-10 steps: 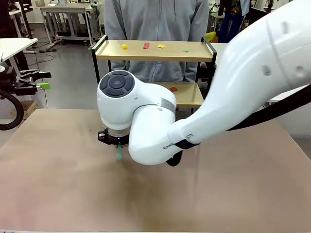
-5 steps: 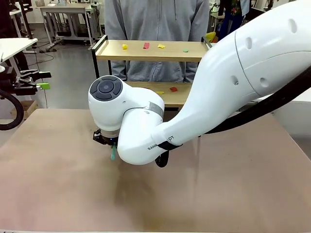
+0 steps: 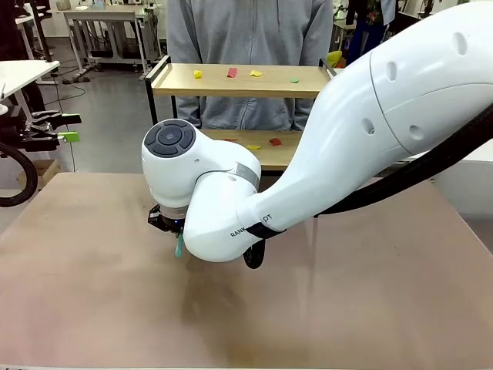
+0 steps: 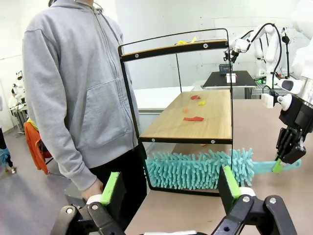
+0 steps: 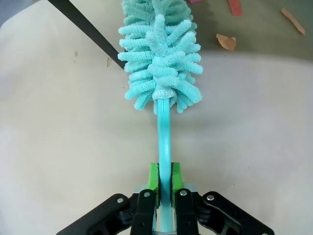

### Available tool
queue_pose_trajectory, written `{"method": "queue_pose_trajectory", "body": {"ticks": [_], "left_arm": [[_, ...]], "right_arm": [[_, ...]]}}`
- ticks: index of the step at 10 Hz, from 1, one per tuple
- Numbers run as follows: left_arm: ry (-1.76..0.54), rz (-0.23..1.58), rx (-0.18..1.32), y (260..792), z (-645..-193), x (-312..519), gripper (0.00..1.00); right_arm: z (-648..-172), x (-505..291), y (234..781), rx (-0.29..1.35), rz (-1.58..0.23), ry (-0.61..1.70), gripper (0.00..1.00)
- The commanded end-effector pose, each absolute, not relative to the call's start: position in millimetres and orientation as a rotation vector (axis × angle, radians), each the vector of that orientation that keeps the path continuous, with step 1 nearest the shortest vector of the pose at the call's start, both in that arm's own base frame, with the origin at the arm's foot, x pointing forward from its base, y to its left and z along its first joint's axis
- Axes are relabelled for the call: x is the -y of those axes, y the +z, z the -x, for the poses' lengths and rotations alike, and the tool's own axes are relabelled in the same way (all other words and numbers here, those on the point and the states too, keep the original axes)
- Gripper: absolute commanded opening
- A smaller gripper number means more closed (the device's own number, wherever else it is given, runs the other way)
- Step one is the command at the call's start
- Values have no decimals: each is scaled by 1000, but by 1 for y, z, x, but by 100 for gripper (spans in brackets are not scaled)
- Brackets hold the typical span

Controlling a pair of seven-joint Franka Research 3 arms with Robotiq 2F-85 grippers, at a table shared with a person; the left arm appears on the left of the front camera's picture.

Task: Clean the shelf.
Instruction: Clean the specific section of the Shelf indicated by the human with the Duster.

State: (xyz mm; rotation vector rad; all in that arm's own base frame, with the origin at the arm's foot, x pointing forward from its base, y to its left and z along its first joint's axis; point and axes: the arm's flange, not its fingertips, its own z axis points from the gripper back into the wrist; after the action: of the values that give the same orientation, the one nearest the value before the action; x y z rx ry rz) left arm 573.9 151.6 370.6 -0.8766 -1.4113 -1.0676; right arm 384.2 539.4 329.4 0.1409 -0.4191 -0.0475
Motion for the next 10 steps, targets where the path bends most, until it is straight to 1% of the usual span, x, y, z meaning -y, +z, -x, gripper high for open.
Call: {"method": "queue_pose_trajectory", "body": {"ticks": [1,7,10], "left_arm": [[-1074,871,1409,373,-572,-152,100],[-1074,871,1409,373,-572,-152,100],[-1074,871,1409,373,-572,-152,100]], "right_arm": [[-394,-520,333,383,-105,-98,13],[-417,-394,349,284,-92,-224,13],[-419,-330,351,271,-1,-293,13]]}}
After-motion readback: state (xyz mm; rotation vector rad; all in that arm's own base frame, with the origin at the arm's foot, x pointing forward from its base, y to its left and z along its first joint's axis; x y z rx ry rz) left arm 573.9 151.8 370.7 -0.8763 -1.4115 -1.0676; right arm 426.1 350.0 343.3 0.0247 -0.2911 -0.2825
